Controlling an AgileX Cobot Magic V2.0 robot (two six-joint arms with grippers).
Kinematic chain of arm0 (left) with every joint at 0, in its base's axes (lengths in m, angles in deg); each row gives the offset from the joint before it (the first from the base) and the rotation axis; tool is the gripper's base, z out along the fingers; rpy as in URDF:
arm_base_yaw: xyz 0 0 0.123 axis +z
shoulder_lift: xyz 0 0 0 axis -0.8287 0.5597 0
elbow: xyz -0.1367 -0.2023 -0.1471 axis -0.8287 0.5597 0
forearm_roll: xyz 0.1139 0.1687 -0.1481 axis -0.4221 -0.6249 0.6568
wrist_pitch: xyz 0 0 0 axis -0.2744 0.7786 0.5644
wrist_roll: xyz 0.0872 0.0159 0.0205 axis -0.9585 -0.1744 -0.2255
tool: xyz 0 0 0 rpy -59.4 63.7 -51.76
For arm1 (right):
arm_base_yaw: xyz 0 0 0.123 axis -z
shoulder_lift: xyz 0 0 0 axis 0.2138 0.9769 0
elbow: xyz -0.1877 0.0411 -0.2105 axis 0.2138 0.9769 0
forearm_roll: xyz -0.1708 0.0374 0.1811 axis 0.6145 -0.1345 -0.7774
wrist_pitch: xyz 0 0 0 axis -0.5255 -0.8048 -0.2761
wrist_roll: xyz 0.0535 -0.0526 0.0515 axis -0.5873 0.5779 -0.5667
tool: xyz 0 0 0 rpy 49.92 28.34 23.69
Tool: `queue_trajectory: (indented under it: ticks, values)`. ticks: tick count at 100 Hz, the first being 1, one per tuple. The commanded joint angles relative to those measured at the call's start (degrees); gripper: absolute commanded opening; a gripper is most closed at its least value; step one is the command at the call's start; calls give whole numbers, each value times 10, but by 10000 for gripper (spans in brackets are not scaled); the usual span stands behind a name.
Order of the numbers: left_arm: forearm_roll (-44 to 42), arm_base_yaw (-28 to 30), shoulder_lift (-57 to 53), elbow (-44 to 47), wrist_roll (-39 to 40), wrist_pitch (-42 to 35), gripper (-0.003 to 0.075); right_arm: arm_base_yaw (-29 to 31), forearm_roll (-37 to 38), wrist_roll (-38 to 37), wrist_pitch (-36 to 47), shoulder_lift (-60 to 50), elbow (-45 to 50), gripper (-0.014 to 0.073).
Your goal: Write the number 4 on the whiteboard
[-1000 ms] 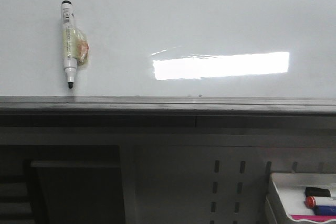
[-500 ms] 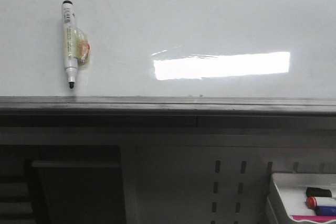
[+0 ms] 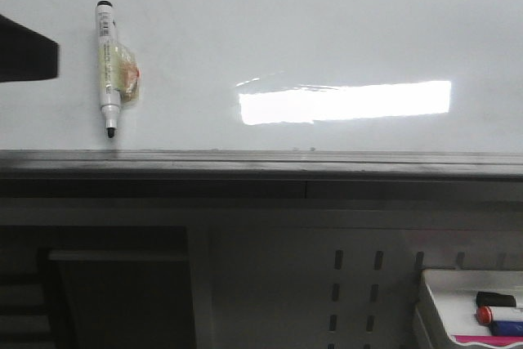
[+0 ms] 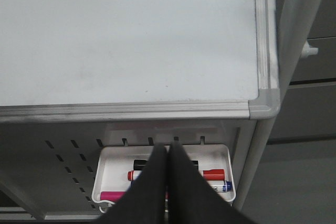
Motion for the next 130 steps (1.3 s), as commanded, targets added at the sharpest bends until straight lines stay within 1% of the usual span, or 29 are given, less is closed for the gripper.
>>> queue_trajectory:
  ticks: [1,23,38,49,54,57,63,64,65,66,68,69,70,73,74,80,86,90,93,99,110,122,130]
  values:
    - [8,-20,56,-42,1,-79,473,2,-1,1,35,12,-21,-64]
    - [37,-24,154,-88,1,-97,473,2,-1,1,30,12,-21,-64]
    - [59,-25,190,-102,5,-88,473,2,-1,1,29,12,-21,-64]
    - [99,-25,206,-103,5,-90,473,2,-1,1,28,12,-21,-64]
    - [111,-25,212,-103,5,-91,457,2,-1,1,26,12,-21,-64]
    - [111,-25,213,-103,5,-93,418,2,-2,1,24,12,-21,-64]
    - [108,-25,215,-103,5,-93,304,2,-5,1,29,12,-22,-64]
    - [108,-25,215,-103,5,-93,267,2,-6,1,29,12,-22,-64]
    - [107,-25,215,-103,5,-93,248,2,-6,1,30,12,-22,-64]
    - [107,-25,215,-103,5,-93,208,2,-6,1,30,12,-22,-64]
    - [107,-25,215,-103,5,-93,167,2,-6,1,30,12,-22,-64]
    - [107,-25,215,-103,5,-94,125,2,-6,1,30,12,-22,-64]
    - [107,-25,215,-103,5,-94,104,2,-6,1,30,12,-22,-64]
    - [106,-25,215,-103,5,-94,1,2,-7,1,28,12,-22,-64]
    - [105,-25,215,-103,5,-94,-18,2,-7,1,28,12,-22,-64]
    - [97,-25,215,-103,1,-94,-20,2,-16,2,23,12,-22,-64]
    - [89,-25,215,-103,-1,-94,-20,-4,-40,12,19,12,-22,-64]
    - [74,-25,215,-103,-1,-94,-20,-8,-74,29,16,13,-22,-64]
    - [60,-25,213,-103,-1,-94,-20,-11,-114,59,10,18,-22,-64]
    - [27,-25,207,-103,-1,-89,-20,-14,-159,101,-1,31,-25,-64]
    - [-56,-25,177,-98,-1,-72,-20,-23,-229,173,-15,55,-32,-64]
    - [-161,-27,128,-87,-1,-54,-20,-42,-338,274,-14,82,-44,-64]
    - [-233,-27,96,-77,-1,-51,-20,-56,-375,317,-13,105,-57,-64]
